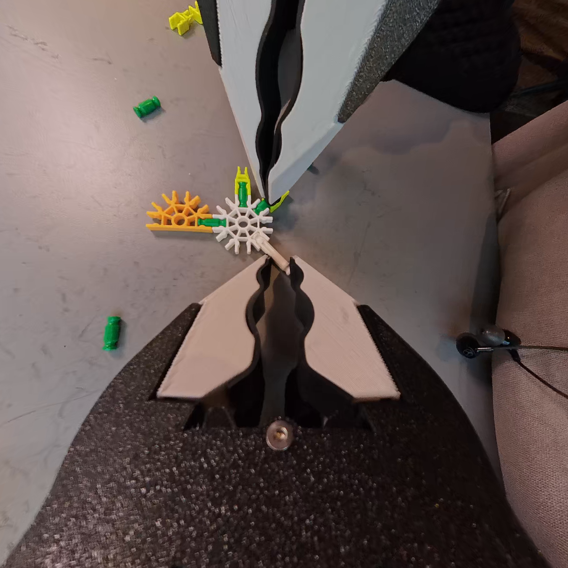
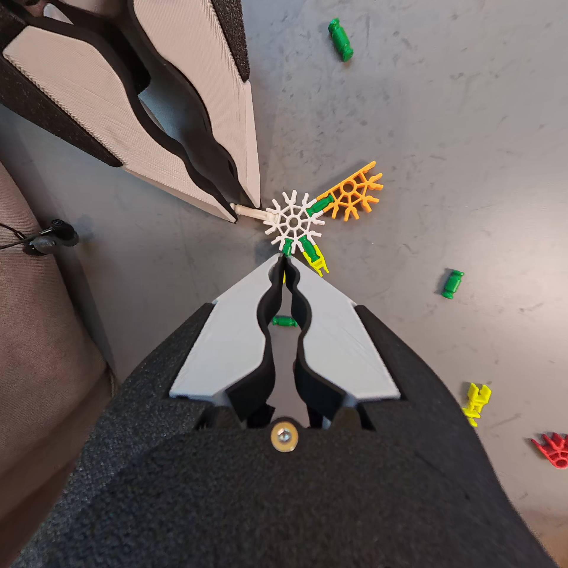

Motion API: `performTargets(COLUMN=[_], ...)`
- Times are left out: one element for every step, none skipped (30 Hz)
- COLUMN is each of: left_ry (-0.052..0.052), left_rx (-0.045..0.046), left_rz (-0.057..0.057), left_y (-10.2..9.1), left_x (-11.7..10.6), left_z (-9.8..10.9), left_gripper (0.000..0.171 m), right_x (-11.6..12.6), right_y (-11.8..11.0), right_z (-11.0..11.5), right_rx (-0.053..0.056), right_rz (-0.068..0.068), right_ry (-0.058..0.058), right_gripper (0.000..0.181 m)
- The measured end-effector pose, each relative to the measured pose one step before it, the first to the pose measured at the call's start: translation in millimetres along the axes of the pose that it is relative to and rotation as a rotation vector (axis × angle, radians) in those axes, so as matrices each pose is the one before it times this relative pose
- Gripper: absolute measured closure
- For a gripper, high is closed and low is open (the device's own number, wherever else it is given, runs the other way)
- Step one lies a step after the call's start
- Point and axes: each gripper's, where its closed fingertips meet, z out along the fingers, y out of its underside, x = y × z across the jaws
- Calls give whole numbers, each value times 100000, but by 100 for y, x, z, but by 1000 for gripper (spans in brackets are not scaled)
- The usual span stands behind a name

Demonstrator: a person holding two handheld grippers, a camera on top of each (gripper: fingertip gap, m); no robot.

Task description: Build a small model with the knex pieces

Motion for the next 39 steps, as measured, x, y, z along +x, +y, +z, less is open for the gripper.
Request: performTargets(left_ry=[-320, -384, -512, -520, -324, -24, 279, -134, -277, -199, -158, -122, -87, -39, 2, 15, 34, 119, 265, 390, 435, 358, 181, 40, -27, 15, 71, 4, -41, -80, -28, -57, -81, -61, -50, -52, -58, -54, -53], left_rx=[56, -119, -207, -175, -89, -52, -102, -47, -104, -122, -118, -92, -60, -54, -43, 4, 56, 107, 161, 179, 152, 80, 25, -36, -62, -36, -54, -39, -20, -38, -54, -49, -57, -43, -40, -42, -29, -34, -35], left_rz=[332, 458, 660, 655, 256, -286, -199, 161, 340, 178, 35, 80, 80, 139, 34, -2, -16, -154, -267, -413, -435, -333, -54, 125, 239, 28, -40, 29, 68, 128, 63, 108, 140, 66, 57, 60, 88, 81, 65], left_y=[2, 2, 14, 3, 4, -12, 6, 1, 13, -1, -1, 7, 3, 0, 1, 5, -3, -2, 3, -11, 9, 2, -1, -2, 8, 5, 13, -7, 3, 10, 0, 2, 7, 6, -2, 0, 4, 9, -1], left_x=[-11, 0, -5, 0, 7, 12, 69, 3, -7, 0, 2, -3, 2, 0, 4, -4, 0, 7, 0, 7, 2, 11, 6, 12, 7, 14, 7, 6, 3, 2, 7, 4, 7, 1, 4, 8, 0, 9, 8], left_z=[7, -3, -3, 5, 2, 16, 19, 9, 4, 3, 1, 3, 5, -8, 3, -6, -2, 5, 4, -2, -10, -6, 9, -6, 2, 1, -10, -3, 2, -3, -8, 6, 2, 0, -7, 7, 1, -3, 7], left_gripper=[160, 160, 160, 160, 160, 160, 161, 161, 161, 161, 161, 161, 161, 161, 161, 161, 161, 161, 161, 161, 162, 162, 162, 162, 162, 162, 162, 162, 162, 162, 162, 162, 162, 162, 162, 162, 162, 162, 162], right_x=[6, -13, -13, -6, 19, -2, -42, -78, -44, 30, -118, -194, -184, -99, -114, -139, -163, 67, 105, -4, -31, 8, 19, 28, 28, 1, 1, 11, 4, -15, -8, -42, -65, 48, 59, -19, -90, -91, -15], right_y=[-39, -58, -41, -16, 11, 21, 73, 101, 173, 268, 325, 316, 216, 205, 206, 176, 163, -3, 16, 11, -52, -25, -12, -3, -10, 15, -13, -18, -17, -31, -4, -12, -95, -319, -424, -335, -171, -75, -44], right_z=[-3, -17, -19, -43, -85, -155, -262, -324, -317, -270, -154, -32, 84, 174, 253, 310, 297, 242, 161, 108, 70, 21, 3, 0, -7, 4, -7, -3, 18, 14, -32, -87, -226, -331, -338, -233, -71, 86, 176], right_rx=[478, 1138, 1895, 2090, 1936, 1697, 1143, 721, 354, -215, -576, -599, -109, -205, -465, -461, -606, 446, 158, 123, 483, 271, 147, 150, 172, 51, -1, 102, 83, 90, -60, -211, 55, 1166, 1604, 803, -230, -744, -686], right_rz=[-148, 686, 969, 1669, 1902, 755, -22, -264, -669, -689, -524, -117, -178, -439, -793, -353, -94, 50, -5, 8, 472, 823, 507, 352, 180, -37, 183, 56, 116, 150, 48, 84, 167, 390, 470, 164, -447, -596, -241], right_ry=[168, -186, -470, -543, -242, 234, 502, 664, 1221, 1768, 917, 545, 732, 1289, 1027, 483, 25, 1315, 1249, 365, -68, -34, -39, 25, 79, -85, -109, 38, 11, -32, -92, -508, -842, -309, -217, -423, -502, -278, 88], right_gripper=[181, 181, 181, 181, 181, 181, 176, 173, 170, 168, 166, 165, 166, 166, 167, 168, 169, 172, 175, 176, 176, 176, 176, 176, 176, 176, 176, 176, 176, 176, 175, 172, 170, 169, 171, 174, 176, 177, 180])
